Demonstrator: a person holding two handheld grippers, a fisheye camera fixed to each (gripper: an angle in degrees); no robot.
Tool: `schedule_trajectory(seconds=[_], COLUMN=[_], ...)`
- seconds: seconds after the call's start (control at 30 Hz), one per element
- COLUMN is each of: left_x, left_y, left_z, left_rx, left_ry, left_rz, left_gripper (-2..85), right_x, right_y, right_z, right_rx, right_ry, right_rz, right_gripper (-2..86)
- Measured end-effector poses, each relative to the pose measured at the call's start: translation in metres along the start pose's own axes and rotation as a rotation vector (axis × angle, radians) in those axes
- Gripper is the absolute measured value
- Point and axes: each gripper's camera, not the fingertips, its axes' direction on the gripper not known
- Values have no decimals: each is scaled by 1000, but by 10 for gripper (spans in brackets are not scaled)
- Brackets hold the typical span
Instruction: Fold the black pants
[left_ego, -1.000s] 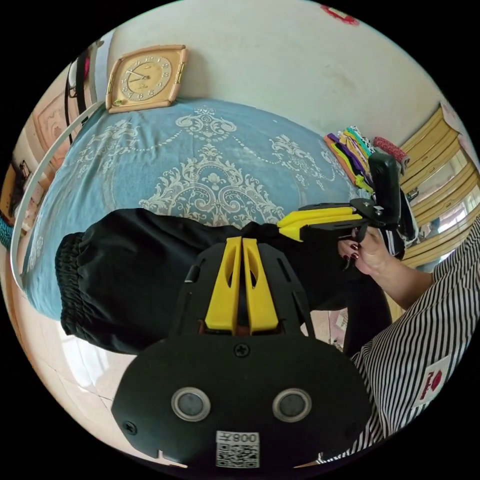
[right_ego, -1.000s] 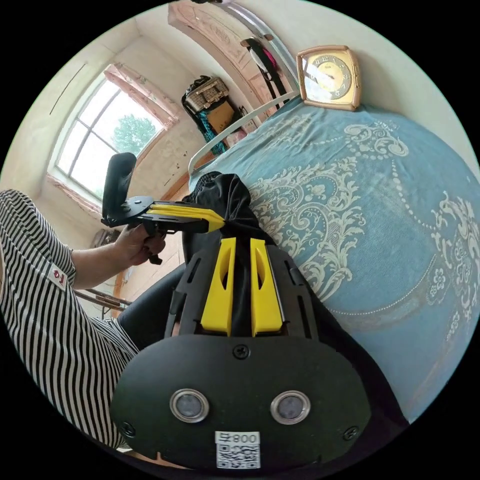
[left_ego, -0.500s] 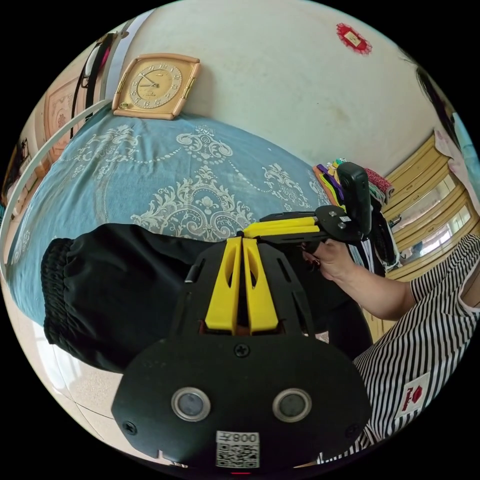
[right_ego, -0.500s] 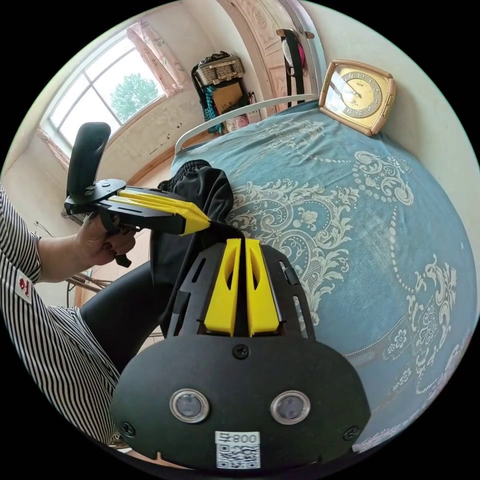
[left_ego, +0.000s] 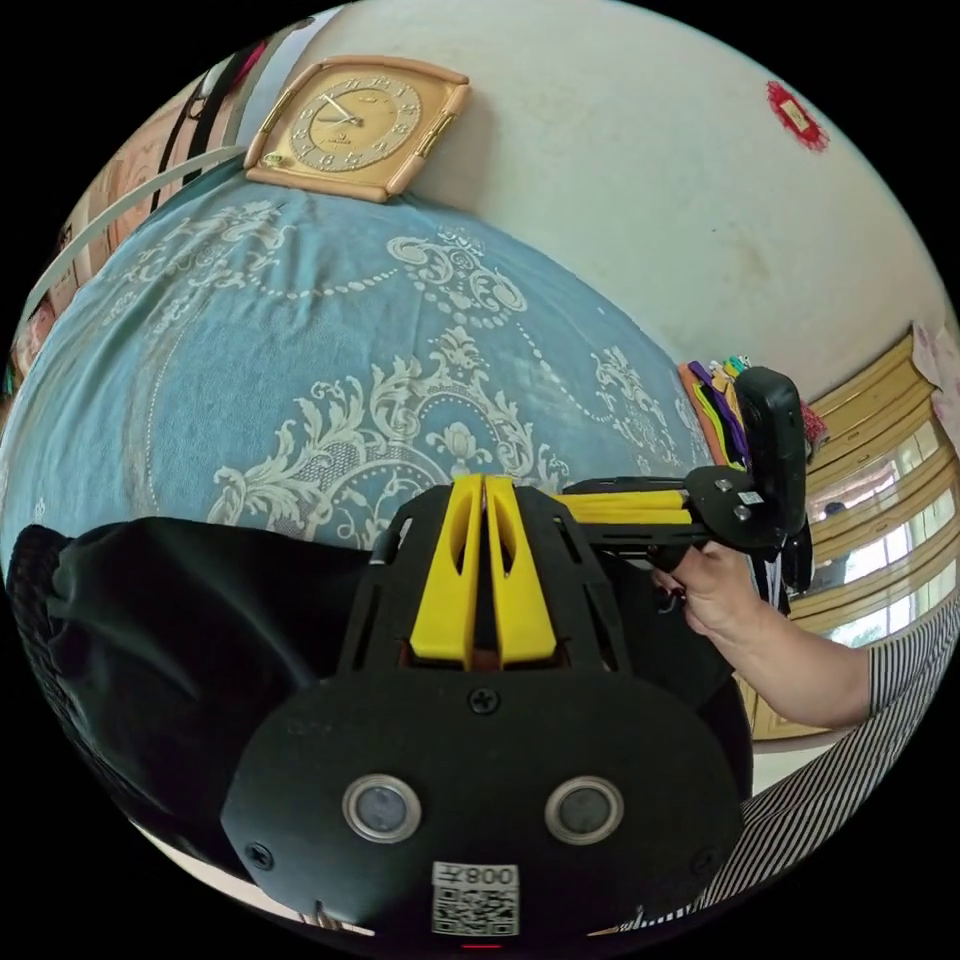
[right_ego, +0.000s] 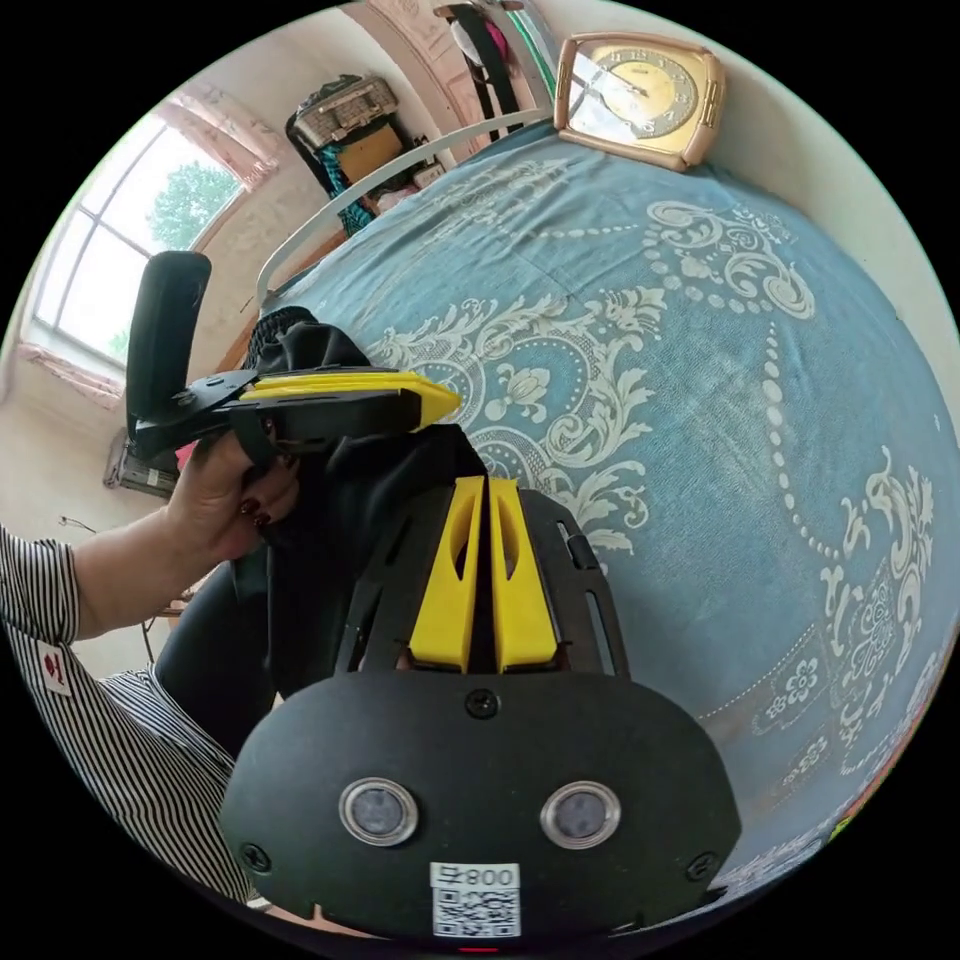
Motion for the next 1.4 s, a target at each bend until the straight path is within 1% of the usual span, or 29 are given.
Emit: schedule_trajectory(seconds=[0.07, 0.17, 0.2, 0.23, 0.33, 0.4, 0.47, 0.53, 0.57, 0.6, 0.63, 0.7, 0.83, 0.97, 1.07, 1.2, 1.23, 1.27, 1.33, 1.37, 1.4], left_x=[-5, -12, -14, -20, -36, -46, -60, -73, -84, -87, -91, -91, -65, -32, -15, -12, -16, -18, -15, -8, -4], left_y=[10, 30, 36, 47, 73, 84, 94, 99, 102, 105, 109, 110, 113, 139, 164, 179, 181, 181, 176, 172, 169], left_z=[-14, -44, -51, -67, -110, -128, -139, -137, -134, -134, -137, -141, -156, -191, -200, -190, -186, -185, -186, -187, -187], left_rx=[41, 77, 87, 107, 165, 180, 164, 98, 57, 64, 90, 93, 94, 158, 129, -2, -33, -34, -42, -48, -57], left_ry=[25, -12, -24, -62, -185, -252, -355, -446, -456, -444, -415, -392, -433, -385, -356, -446, -436, -382, -358, -368, -378], left_rz=[-13, -36, -43, -57, -117, -155, -218, -252, -298, -303, -309, -336, -295, -276, -286, -330, -367, -403, -423, -415, -404], left_gripper=[1, 2, 2, 2, 2, 1, 1, 1, 1, 1, 1, 1, 1, 1, 0, 0, 0, 0, 0, 0, 0], right_x=[6, 22, 26, 24, -2, -22, -34, -27, -23, -13, -6, -4, -24, -47, -76, -120, -130, -134, -147, -150, -156], right_y=[5, 19, 25, 31, 33, 28, 22, 24, 27, 35, 42, 50, 60, 91, 136, 208, 226, 235, 267, 274, 287], right_z=[-4, -15, -22, -31, -44, -40, -26, 0, 2, -2, -2, -3, -16, -50, -70, -59, -51, -47, -36, -34, -34], right_rx=[26, 66, 101, 147, 206, 179, 111, 3, 5, 61, 73, 84, 69, 134, 132, -5, -67, -96, -160, -168, -118], right_ry=[-43, -37, -87, -147, -199, -165, -85, 27, -7, -74, -125, -156, -78, -29, -12, 20, 55, 82, 201, 220, 247], right_rz=[35, 162, 187, 188, 110, 46, 17, 88, 102, 165, 196, 224, 180, 126, 87, 82, 91, 96, 112, 111, 100], right_gripper=[3, 2, 1, 1, 1, 1, 1, 1, 1, 0, 0, 0, 1, 1, 2, 2, 2, 2, 2, 2, 2])
